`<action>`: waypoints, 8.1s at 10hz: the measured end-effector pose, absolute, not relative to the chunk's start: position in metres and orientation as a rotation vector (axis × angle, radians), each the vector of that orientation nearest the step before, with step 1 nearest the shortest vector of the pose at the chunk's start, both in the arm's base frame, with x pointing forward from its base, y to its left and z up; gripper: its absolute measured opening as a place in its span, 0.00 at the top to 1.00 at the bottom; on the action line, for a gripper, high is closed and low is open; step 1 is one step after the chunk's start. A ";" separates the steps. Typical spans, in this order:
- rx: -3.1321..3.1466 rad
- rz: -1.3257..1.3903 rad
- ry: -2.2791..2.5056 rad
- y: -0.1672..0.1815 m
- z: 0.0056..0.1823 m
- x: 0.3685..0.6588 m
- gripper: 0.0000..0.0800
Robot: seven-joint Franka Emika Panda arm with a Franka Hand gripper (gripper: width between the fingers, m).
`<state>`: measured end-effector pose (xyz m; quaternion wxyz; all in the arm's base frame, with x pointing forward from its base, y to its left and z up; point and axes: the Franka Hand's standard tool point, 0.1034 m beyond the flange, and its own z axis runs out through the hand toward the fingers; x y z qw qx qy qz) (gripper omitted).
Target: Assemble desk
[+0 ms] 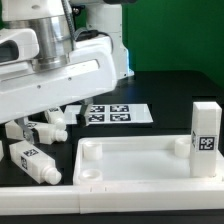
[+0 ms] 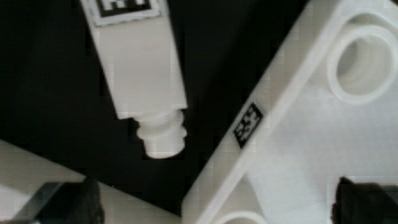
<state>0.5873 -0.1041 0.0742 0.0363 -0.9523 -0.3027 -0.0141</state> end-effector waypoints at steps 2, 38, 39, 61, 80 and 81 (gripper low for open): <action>-2.873 -0.016 -1.144 -0.108 0.074 0.586 0.19; -1.707 0.126 -2.623 0.040 0.059 0.437 0.65; -1.656 0.134 -2.652 0.035 0.060 0.441 0.65; -1.599 0.336 -2.729 0.008 0.070 0.478 0.19; -3.141 0.274 -0.215 0.013 0.058 0.468 0.19; -3.125 0.283 -0.007 0.011 0.054 0.467 0.19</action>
Offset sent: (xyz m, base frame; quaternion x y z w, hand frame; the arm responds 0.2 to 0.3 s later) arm -0.0032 -0.0335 -0.0213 0.0280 -0.0293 -0.1706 0.9845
